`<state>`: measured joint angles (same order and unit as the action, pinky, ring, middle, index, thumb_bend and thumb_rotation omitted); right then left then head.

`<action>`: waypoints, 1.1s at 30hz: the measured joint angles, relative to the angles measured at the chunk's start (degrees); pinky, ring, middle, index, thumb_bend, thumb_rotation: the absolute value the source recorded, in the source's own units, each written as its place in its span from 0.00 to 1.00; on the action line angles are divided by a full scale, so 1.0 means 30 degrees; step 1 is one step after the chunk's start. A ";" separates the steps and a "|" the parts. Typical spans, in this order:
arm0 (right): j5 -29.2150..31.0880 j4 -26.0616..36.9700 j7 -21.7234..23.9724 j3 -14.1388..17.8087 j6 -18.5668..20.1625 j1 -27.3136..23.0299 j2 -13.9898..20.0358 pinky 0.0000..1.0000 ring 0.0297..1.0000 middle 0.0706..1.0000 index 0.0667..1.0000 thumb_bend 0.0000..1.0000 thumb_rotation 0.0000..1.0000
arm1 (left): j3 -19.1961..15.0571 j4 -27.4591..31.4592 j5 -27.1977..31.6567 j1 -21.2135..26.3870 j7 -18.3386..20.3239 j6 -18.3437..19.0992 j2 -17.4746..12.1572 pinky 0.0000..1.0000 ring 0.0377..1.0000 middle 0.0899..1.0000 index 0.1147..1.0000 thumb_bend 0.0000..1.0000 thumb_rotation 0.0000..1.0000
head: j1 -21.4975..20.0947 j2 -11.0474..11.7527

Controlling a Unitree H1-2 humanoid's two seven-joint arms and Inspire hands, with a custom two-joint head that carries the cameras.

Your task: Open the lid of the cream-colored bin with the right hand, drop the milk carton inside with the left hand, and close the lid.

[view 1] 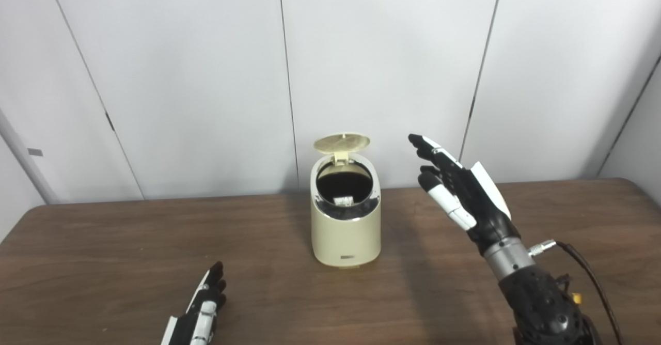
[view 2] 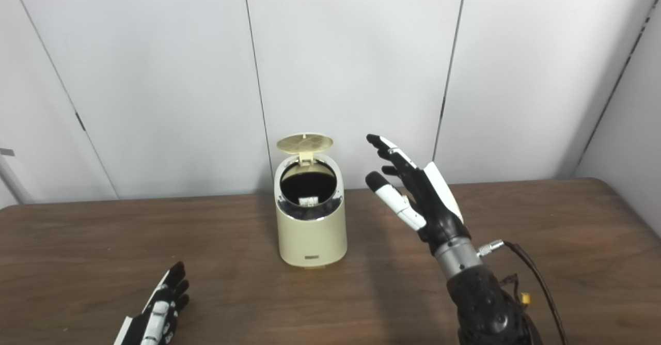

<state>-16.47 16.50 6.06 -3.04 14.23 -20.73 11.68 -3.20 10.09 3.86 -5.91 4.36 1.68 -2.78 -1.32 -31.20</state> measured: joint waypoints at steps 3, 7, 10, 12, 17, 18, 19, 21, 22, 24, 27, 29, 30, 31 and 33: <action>0.0030 -0.0202 0.0008 0.0113 -0.0034 -0.0229 0.0015 0.86 0.93 0.93 0.90 0.60 0.99 | 0.0028 -0.0267 0.0037 -0.0001 0.0042 -0.0462 -0.0010 1.00 0.99 1.00 1.00 0.50 0.88 | 0.0031 -0.0058; 0.0063 -0.0370 0.0171 0.0164 0.0209 -0.0879 0.0144 0.86 0.94 0.93 0.89 0.59 0.98 | 0.0014 -0.0598 0.0170 0.0001 0.0121 -0.1238 -0.0003 0.99 0.98 0.99 1.00 0.51 0.90 | -0.0028 -0.0175; -0.0127 -0.0383 0.0176 0.0135 0.0776 -0.1581 0.0183 0.84 0.92 0.93 0.88 0.58 0.98 | 0.0012 -0.0673 0.0176 0.0008 0.0118 -0.1549 0.0001 0.99 0.97 0.98 1.00 0.53 0.93 | 0.0001 -0.0291; -0.0371 -0.0603 0.0172 -0.0008 0.0826 -0.2054 0.0202 0.84 0.92 0.93 0.89 0.57 0.99 | -0.0012 -0.0719 0.0175 0.0019 0.0087 -0.1597 0.0025 0.98 0.96 0.97 1.00 0.55 0.94 | 0.0060 -0.0380; -0.1201 -0.1576 0.0171 -0.0571 0.0797 -0.2481 0.0479 0.84 0.91 0.92 0.88 0.56 1.00 | -0.0038 -0.0784 0.0172 0.0062 -0.0018 -0.1613 0.0139 0.98 0.96 0.97 0.99 0.57 0.94 | 0.0147 -0.0526; -0.1384 -0.1693 0.0172 -0.0666 0.0797 -0.2495 0.0515 0.84 0.91 0.91 0.88 0.56 1.00 | -0.0038 -0.0761 0.0169 0.0062 -0.0044 -0.1612 0.0152 0.98 0.95 0.96 0.99 0.57 0.94 | 0.0148 -0.0527; -0.1578 -0.1749 0.0172 -0.0765 0.0798 -0.2495 0.0561 0.84 0.90 0.91 0.88 0.56 1.00 | -0.0048 -0.0750 0.0162 0.0062 -0.0061 -0.1602 0.0161 0.97 0.96 0.96 0.99 0.56 0.96 | 0.0148 -0.0527; -0.1805 -0.1756 0.0174 -0.0859 0.0803 -0.2521 0.0584 0.84 0.90 0.91 0.87 0.57 1.00 | -0.0092 -0.0690 0.0111 0.0043 -0.0151 -0.1565 0.0198 0.97 0.95 0.96 0.99 0.55 0.97 | 0.0177 -0.0468; -0.1855 -0.1757 0.0177 -0.0881 0.0821 -0.2562 0.0585 0.84 0.90 0.91 0.88 0.59 1.00 | -0.0106 -0.0654 0.0085 0.0034 -0.0222 -0.1546 0.0218 0.96 0.95 0.96 0.99 0.55 0.98 | 0.0177 -0.0410; -0.1989 -0.1886 0.0223 -0.1034 0.0829 -0.2777 0.0598 0.84 0.90 0.91 0.88 0.59 1.00 | -0.0108 -0.0540 0.0025 -0.0020 -0.0463 -0.1509 0.0282 0.95 0.94 0.96 0.99 0.54 1.00 | 0.0207 -0.0439; -0.2408 -0.2649 0.0599 -0.1546 0.0792 -0.3353 0.0913 0.84 0.90 0.92 0.90 0.58 1.00 | -0.0108 -0.0498 0.0020 -0.0030 -0.0640 -0.1477 0.0369 0.96 0.95 0.96 0.99 0.54 0.98 | 0.0236 -0.0410; -0.2618 -0.3037 0.0949 -0.1920 0.0776 -0.3673 0.1224 0.81 0.89 0.91 0.89 0.56 1.00 | -0.0112 -0.0503 0.0018 -0.0020 -0.0720 -0.1484 0.0376 0.95 0.94 0.96 0.98 0.54 0.98 | 0.0236 -0.0410; -0.2662 -0.3203 0.1063 -0.2025 0.0773 -0.3860 0.1304 0.81 0.88 0.90 0.89 0.55 1.00 | -0.0134 -0.0513 0.0010 -0.0015 -0.0787 -0.1495 0.0382 0.95 0.94 0.95 0.98 0.53 0.98 | 0.0265 -0.0381; -0.2701 -0.3297 0.1113 -0.2059 0.0772 -0.4021 0.1318 0.80 0.88 0.90 0.89 0.55 1.00 | -0.0164 -0.0530 0.0007 -0.0009 -0.0832 -0.1520 0.0395 0.96 0.95 0.96 0.98 0.54 0.98 | 0.0294 -0.0409; -0.2786 -0.3454 0.1233 -0.2121 0.0766 -0.4327 0.1328 0.81 0.89 0.91 0.89 0.54 0.99 | -0.0214 -0.0584 0.0008 0.0020 -0.0903 -0.1583 0.0423 0.95 0.95 0.95 0.98 0.55 0.97 | 0.0411 -0.0439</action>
<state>-24.83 6.14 9.76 -9.41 16.53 -33.71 15.67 -3.84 8.34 3.88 -5.85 1.65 -3.07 -1.51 -0.09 -32.52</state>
